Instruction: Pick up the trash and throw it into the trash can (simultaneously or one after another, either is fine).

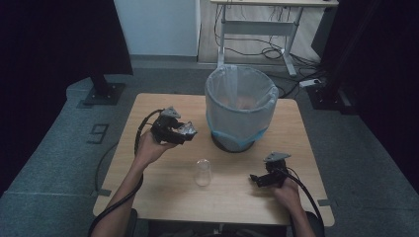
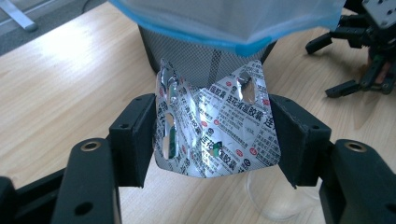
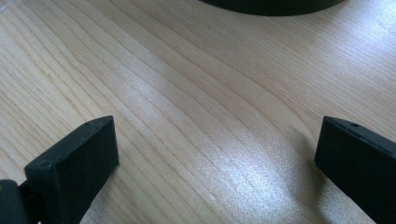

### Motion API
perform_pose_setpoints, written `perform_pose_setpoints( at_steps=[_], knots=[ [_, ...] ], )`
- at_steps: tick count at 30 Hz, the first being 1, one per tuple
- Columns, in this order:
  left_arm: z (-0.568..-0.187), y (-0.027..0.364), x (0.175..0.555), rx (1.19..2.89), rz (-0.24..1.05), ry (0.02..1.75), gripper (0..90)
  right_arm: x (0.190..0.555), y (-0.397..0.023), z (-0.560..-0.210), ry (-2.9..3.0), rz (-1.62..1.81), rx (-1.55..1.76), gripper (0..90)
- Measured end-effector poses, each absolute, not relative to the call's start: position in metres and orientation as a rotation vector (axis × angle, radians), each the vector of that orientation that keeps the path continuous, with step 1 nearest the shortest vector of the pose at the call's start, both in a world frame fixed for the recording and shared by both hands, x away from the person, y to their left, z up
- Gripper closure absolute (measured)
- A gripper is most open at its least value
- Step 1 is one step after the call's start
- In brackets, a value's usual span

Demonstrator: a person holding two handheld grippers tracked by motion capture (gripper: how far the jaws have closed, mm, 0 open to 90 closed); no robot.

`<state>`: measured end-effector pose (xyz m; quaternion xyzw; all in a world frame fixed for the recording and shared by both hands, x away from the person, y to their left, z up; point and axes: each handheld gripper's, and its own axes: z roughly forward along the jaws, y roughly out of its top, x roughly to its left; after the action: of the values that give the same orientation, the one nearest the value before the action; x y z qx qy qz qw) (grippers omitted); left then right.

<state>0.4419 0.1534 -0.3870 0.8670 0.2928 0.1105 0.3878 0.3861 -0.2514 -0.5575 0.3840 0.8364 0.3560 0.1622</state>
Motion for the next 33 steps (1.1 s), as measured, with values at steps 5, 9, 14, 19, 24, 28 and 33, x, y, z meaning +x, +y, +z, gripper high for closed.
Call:
perform_pose_setpoints(
  at_steps=[5,9,14,19,24,28,33],
  knots=[
    [-0.373,0.153,0.447,2.197,0.273,0.741,36.2,0.386,-0.251,-0.557,2.387,1.015,1.096,0.0],
    [-0.361,0.152,0.45,2.187,0.268,0.732,36.4,0.386,-0.252,-0.557,2.389,1.011,1.095,0.0],
    [-0.345,0.151,0.453,2.172,0.248,0.724,36.3,0.386,-0.252,-0.557,2.389,1.013,1.096,0.0],
    [-0.33,0.151,0.457,2.163,0.241,0.722,36.3,0.386,-0.252,-0.557,2.39,1.01,1.094,0.0],
    [-0.314,0.15,0.459,2.158,0.25,0.716,36.3,0.386,-0.252,-0.557,2.389,1.011,1.096,0.0],
    [-0.303,0.148,0.462,2.16,0.251,0.708,36.4,0.386,-0.252,-0.557,2.389,1.011,1.096,0.0],
    [-0.289,0.142,0.465,2.157,0.255,0.698,36.4,0.386,-0.252,-0.557,2.388,1.011,1.097,0.0]
  ],
)
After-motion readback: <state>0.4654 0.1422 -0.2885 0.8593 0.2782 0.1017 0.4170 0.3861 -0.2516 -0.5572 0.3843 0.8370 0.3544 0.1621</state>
